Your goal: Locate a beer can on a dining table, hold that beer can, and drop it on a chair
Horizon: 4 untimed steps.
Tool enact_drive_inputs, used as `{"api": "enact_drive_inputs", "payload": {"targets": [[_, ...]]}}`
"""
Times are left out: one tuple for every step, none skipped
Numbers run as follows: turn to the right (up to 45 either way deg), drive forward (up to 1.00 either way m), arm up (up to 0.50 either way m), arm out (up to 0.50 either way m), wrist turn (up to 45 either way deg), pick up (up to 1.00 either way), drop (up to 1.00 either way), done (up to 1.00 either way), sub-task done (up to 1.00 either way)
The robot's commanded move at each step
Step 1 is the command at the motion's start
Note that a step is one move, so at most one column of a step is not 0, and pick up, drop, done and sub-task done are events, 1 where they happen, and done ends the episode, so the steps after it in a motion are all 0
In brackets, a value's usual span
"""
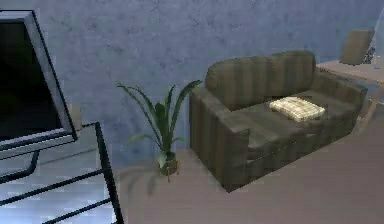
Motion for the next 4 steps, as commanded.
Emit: {"api": "enact_drive_inputs", "payload": {"targets": [[0.0,0.40,0.00,0.00,0.0,0.00,0.00,0.00,0.00],[45.0,0.00,0.00,0.00,0.0,0.00,0.00,0.00,0.00],[15.0,0.00,0.00,0.00,0.0,0.00,0.00,0.00,0.00],[0.0,1.00,0.00,0.00,0.0,0.00,0.00,0.00,0.00]]}}
